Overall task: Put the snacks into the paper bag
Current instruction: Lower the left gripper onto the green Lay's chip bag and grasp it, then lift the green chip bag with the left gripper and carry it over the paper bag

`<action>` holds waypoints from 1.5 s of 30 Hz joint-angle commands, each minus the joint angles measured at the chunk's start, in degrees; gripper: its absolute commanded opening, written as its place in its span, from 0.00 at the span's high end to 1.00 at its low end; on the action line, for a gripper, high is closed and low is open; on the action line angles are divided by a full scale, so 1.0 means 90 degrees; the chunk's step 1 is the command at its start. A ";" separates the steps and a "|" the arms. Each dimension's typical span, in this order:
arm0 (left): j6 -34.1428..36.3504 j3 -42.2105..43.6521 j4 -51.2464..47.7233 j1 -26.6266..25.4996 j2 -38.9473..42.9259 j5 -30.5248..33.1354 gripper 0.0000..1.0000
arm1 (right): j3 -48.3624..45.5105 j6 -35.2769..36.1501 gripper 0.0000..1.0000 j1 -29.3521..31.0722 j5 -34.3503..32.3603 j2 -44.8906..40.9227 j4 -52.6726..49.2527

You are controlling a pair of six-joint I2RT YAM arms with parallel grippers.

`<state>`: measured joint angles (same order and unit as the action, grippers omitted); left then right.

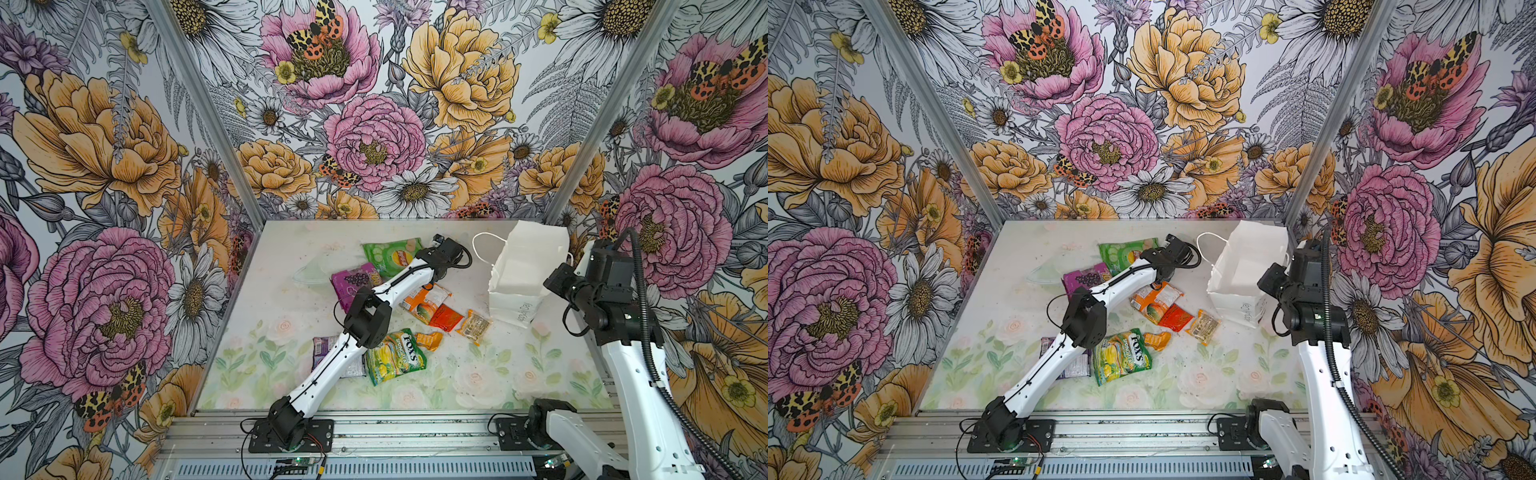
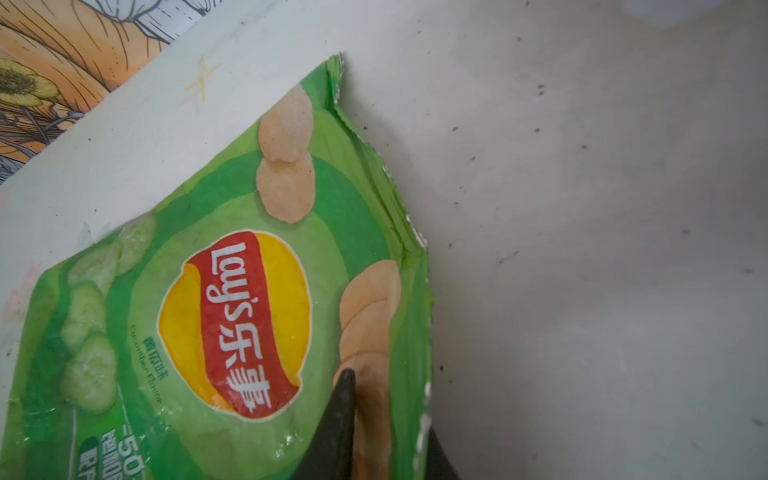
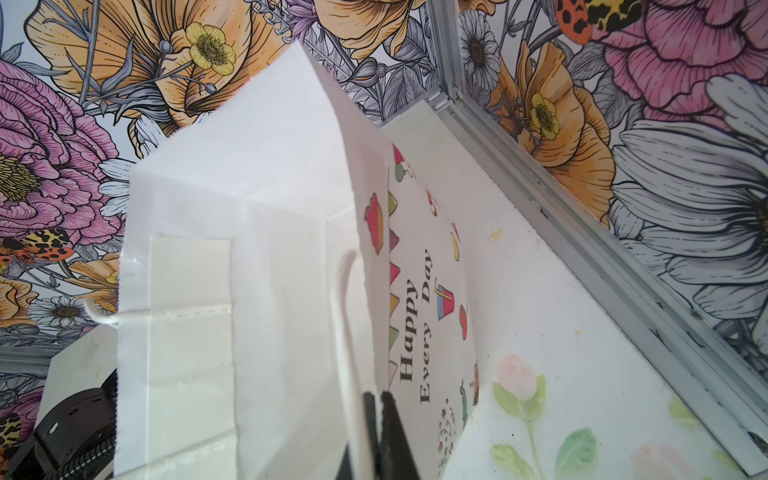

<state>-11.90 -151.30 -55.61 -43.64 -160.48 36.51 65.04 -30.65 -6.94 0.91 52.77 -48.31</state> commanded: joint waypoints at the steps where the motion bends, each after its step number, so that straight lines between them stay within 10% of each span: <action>1: -0.0290 0.0224 0.0004 0.0083 0.0518 0.0614 0.92 | -0.0019 -0.0083 1.00 -0.0004 0.0083 -0.0054 0.0220; 22: -0.0971 0.1862 0.0108 0.0474 0.3801 -0.0233 1.00 | 0.0974 -0.0069 1.00 0.0511 0.1483 0.1547 0.0270; 45: 0.0650 -0.0724 0.0293 -0.0524 0.4776 -0.1512 1.00 | 0.1627 0.0086 1.00 0.0881 0.1997 0.2394 0.0416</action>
<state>-9.15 -155.72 -55.16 -47.37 -120.14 27.83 76.95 -30.41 0.05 16.93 73.47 -46.39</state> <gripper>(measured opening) 0.048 0.048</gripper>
